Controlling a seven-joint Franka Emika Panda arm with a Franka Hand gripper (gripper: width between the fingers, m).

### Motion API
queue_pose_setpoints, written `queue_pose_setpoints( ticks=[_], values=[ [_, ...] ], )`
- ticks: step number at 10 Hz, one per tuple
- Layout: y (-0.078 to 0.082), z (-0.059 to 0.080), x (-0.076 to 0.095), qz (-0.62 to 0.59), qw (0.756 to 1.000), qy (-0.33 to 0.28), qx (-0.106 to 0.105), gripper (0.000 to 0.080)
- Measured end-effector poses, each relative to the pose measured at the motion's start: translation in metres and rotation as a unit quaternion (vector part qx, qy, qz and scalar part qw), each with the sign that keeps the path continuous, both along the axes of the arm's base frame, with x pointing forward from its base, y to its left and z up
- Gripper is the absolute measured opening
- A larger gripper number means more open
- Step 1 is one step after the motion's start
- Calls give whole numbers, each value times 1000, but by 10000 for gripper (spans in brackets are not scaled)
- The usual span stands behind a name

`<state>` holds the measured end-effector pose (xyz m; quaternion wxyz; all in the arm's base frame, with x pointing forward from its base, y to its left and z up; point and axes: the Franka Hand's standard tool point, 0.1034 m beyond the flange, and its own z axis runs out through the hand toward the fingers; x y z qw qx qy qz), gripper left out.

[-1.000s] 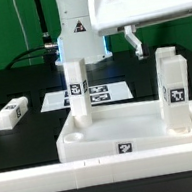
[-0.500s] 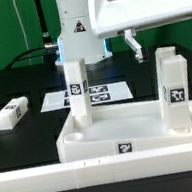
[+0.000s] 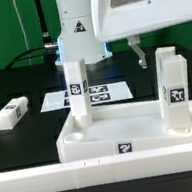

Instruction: Assemble desk

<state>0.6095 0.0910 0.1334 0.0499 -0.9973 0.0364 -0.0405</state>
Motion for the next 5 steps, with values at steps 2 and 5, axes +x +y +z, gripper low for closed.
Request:
queue_pose_setpoints(
  ticks=[2, 5],
  values=[
    [-2, -3, 5, 2, 999, 42, 4, 649],
    [-4, -7, 5, 0, 999, 43, 3, 649]
  ],
)
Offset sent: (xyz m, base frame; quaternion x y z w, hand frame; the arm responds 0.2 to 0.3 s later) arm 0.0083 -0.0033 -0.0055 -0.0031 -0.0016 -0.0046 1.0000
